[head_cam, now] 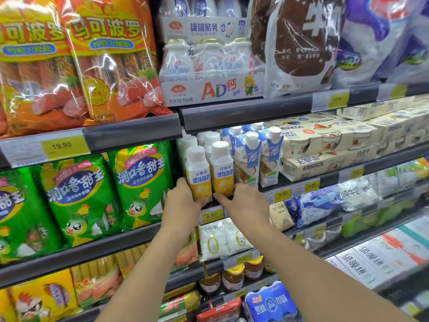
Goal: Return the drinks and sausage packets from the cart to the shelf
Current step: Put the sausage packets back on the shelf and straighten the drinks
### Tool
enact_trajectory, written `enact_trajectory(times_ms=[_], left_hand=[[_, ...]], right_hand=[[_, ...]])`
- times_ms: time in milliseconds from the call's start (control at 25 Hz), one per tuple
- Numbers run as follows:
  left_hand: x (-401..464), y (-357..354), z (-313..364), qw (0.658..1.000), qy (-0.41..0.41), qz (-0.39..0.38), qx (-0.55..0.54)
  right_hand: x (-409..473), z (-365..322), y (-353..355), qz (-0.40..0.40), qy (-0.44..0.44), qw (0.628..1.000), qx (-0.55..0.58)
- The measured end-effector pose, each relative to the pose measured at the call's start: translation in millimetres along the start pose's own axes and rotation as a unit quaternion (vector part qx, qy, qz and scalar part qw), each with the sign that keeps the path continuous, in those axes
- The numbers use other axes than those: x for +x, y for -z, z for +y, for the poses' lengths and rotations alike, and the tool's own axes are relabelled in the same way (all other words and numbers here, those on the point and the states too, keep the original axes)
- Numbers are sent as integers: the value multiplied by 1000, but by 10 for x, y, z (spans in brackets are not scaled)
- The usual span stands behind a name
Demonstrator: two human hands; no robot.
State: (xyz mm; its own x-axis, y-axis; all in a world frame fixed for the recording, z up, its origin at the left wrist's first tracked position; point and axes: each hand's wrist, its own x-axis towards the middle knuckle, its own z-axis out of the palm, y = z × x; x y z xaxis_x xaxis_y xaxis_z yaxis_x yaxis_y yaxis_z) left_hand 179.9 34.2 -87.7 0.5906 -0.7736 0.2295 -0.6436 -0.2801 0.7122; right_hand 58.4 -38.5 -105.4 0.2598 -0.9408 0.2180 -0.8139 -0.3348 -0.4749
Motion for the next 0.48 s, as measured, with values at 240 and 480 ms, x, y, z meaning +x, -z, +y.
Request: enact_trajectory(times_ms=[240,480], left_hand=[[-31,25,3,1000,5,-12,-20],[-50,25,14,1000,11,-12,-26]], right_hand=[[-42,-6,60,4,7,1000,4],[-149,181,36,32,38,995,88]])
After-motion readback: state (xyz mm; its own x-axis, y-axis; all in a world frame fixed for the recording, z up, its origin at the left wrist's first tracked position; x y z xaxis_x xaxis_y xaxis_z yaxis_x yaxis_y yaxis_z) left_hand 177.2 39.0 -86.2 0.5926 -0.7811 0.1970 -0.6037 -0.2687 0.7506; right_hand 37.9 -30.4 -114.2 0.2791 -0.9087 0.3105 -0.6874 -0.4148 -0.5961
